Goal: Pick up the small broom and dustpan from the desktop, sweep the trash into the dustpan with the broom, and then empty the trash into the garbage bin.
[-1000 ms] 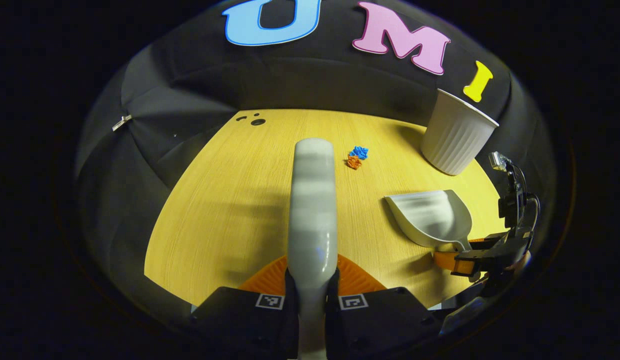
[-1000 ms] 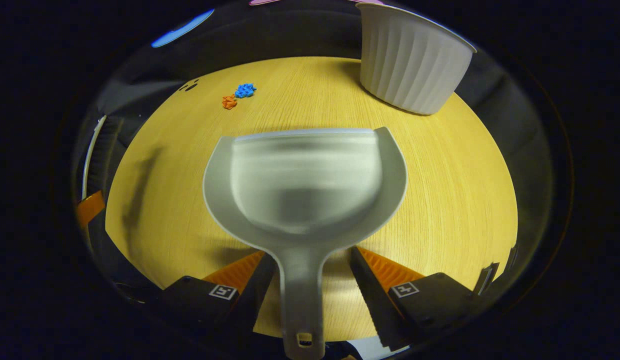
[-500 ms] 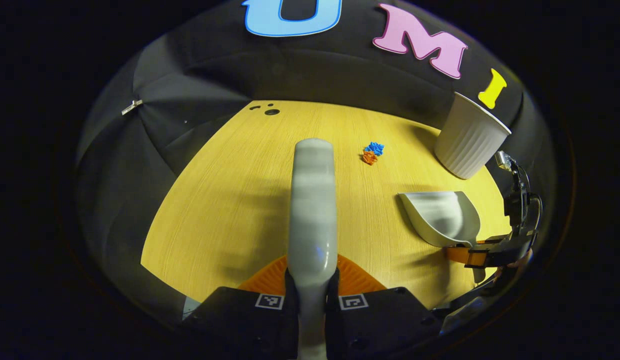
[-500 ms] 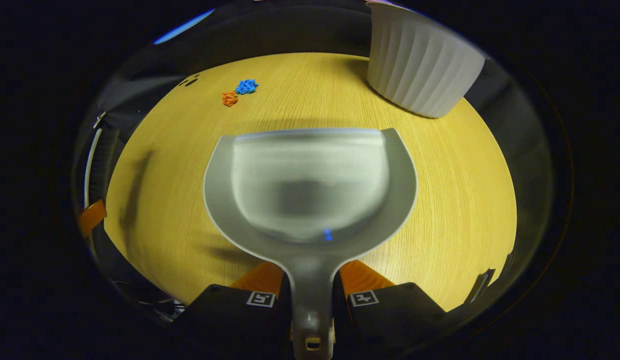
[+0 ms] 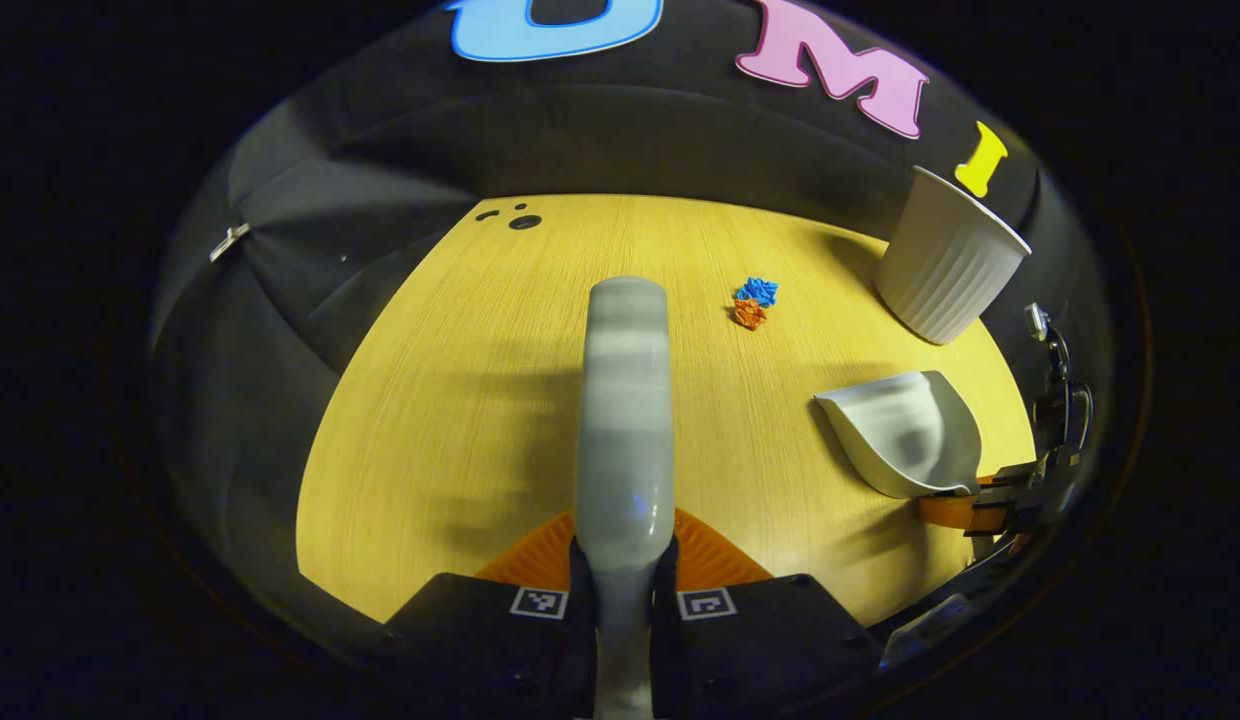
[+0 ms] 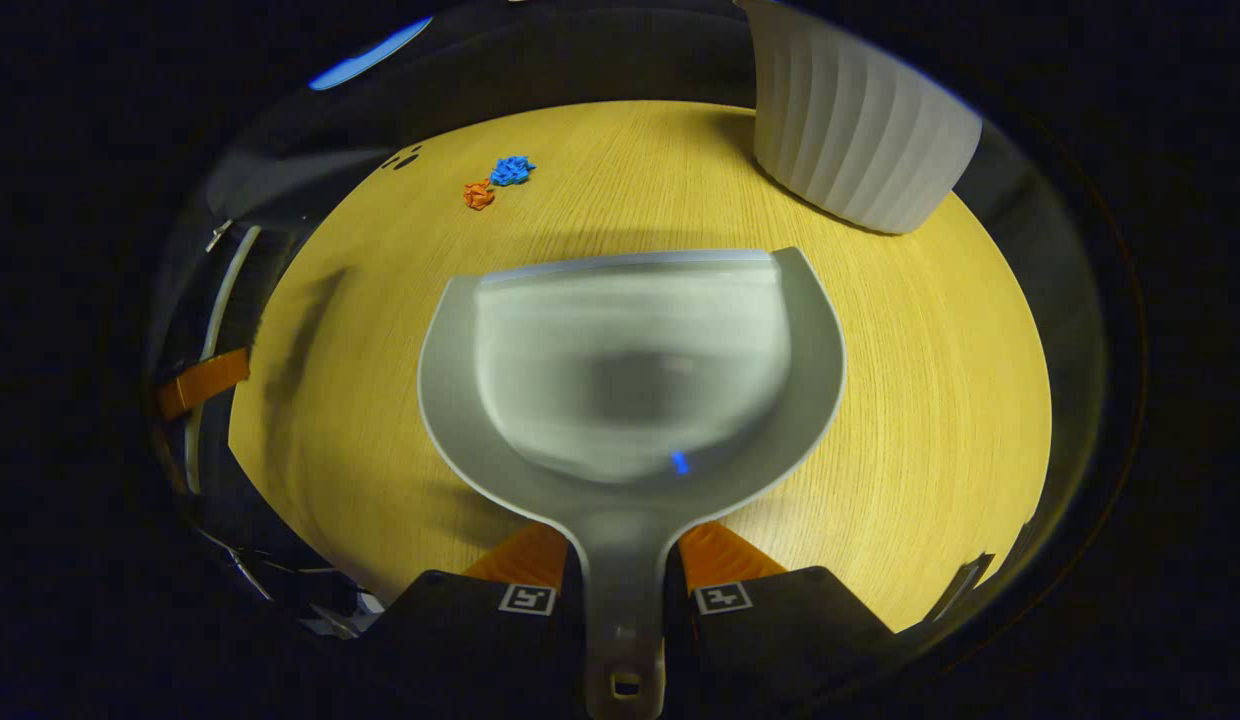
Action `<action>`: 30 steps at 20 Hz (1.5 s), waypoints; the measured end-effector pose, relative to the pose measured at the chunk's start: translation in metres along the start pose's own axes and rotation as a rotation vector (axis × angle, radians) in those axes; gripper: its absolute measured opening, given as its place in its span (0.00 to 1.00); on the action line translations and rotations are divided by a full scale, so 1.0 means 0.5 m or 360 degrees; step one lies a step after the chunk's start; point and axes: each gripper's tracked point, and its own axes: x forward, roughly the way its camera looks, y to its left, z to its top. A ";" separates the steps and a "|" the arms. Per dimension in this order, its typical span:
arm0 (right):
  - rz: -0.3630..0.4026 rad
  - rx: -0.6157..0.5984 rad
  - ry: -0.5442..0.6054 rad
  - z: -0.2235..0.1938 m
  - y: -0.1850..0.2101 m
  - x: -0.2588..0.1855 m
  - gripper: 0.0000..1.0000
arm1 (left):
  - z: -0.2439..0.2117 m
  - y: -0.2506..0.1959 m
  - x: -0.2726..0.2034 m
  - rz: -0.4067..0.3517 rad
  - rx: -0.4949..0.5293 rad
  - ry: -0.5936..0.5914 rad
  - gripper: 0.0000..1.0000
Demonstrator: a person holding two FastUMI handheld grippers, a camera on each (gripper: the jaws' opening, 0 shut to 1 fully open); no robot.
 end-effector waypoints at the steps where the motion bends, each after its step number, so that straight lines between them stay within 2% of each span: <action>1: -0.0001 -0.0021 -0.0002 0.000 -0.002 0.000 0.35 | 0.016 0.002 0.017 -0.0003 0.0036 0.0009 0.25; 7: 0.0021 -0.0121 0.0015 -0.001 -0.023 -0.011 0.35 | 0.128 -0.001 0.116 -0.0047 0.0181 0.0045 0.25; 8: 0.0026 -0.0136 0.0017 0.001 -0.026 -0.014 0.39 | 0.146 -0.004 0.136 -0.0052 0.0219 0.0053 0.25; 10: 0.0038 -0.0150 0.0031 0.001 -0.032 -0.020 0.35 | 0.179 -0.014 0.178 -0.0062 0.0315 0.0062 0.26; 14: 0.0059 -0.0176 0.0053 -0.001 -0.041 -0.028 0.35 | 0.233 -0.049 0.256 -0.0105 0.0517 0.0094 0.25; 15: 0.0064 -0.0186 0.0057 0.001 -0.043 -0.029 0.39 | 0.241 -0.057 0.277 -0.0106 0.0576 0.0109 0.25; 16: 0.0069 -0.0201 0.0055 0.001 -0.046 -0.032 0.35 | 0.249 -0.062 0.298 -0.0103 0.0640 0.0121 0.26; 20: 0.0067 -0.0318 0.0043 0.005 -0.069 -0.051 0.35 | 0.294 -0.091 0.344 -0.0121 0.0871 0.0135 0.24; 21: 0.0061 -0.0349 0.0039 0.006 -0.076 -0.052 0.35 | 0.303 -0.099 0.348 -0.0129 0.0918 0.0144 0.28; 23: 0.0060 -0.0396 0.0047 0.006 -0.080 -0.051 0.35 | 0.300 -0.125 0.357 -0.0181 0.1000 0.0179 0.24; 25: 0.0073 -0.0411 0.0059 0.003 -0.083 -0.051 0.35 | 0.288 -0.157 0.355 -0.0262 0.1053 0.0219 0.27; 27: 0.0082 -0.0432 0.0062 0.005 -0.080 -0.049 0.39 | 0.283 -0.187 0.350 -0.0347 0.1105 0.0231 0.26; 30: 0.0091 -0.0468 0.0067 -0.002 -0.080 -0.046 0.31 | 0.238 -0.246 0.327 -0.0488 0.1147 0.0293 0.25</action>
